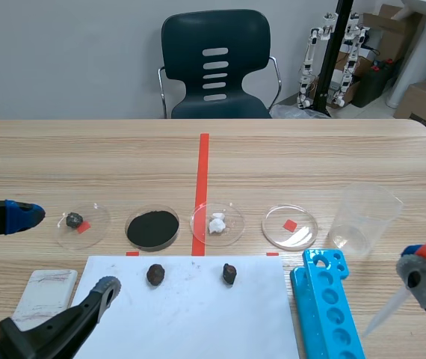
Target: Put the dropper in the beaker
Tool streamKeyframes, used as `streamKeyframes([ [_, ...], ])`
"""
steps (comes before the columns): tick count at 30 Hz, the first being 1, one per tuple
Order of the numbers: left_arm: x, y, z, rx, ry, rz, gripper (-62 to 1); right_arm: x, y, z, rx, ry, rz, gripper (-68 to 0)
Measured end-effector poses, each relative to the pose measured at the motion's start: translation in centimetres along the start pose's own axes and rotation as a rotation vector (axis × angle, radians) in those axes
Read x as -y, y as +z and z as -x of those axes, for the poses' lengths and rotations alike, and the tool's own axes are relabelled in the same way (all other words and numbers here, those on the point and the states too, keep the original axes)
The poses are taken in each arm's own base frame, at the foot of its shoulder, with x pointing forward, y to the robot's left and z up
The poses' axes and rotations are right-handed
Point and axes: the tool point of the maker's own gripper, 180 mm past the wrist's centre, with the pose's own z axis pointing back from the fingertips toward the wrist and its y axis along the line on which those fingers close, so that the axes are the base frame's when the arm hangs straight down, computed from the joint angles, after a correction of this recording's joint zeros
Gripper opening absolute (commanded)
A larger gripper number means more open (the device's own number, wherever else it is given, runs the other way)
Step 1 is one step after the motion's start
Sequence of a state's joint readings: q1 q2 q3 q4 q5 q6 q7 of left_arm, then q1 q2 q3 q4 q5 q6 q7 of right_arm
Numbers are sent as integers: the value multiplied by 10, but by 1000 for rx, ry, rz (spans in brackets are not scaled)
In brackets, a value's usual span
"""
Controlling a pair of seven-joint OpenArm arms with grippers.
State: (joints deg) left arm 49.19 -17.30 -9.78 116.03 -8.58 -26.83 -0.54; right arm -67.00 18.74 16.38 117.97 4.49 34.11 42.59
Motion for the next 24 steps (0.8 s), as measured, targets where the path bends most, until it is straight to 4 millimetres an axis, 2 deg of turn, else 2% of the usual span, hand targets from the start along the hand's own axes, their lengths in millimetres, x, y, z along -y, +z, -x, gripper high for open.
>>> streamKeyframes([
  [10,0,0,0,0,0,0,14,4,-4,-1,7,19,4,-665],
  [13,0,0,0,0,0,0,14,5,-5,4,-21,22,5,-665],
  [24,0,0,0,0,0,0,14,9,-9,0,2,41,10,-664],
])
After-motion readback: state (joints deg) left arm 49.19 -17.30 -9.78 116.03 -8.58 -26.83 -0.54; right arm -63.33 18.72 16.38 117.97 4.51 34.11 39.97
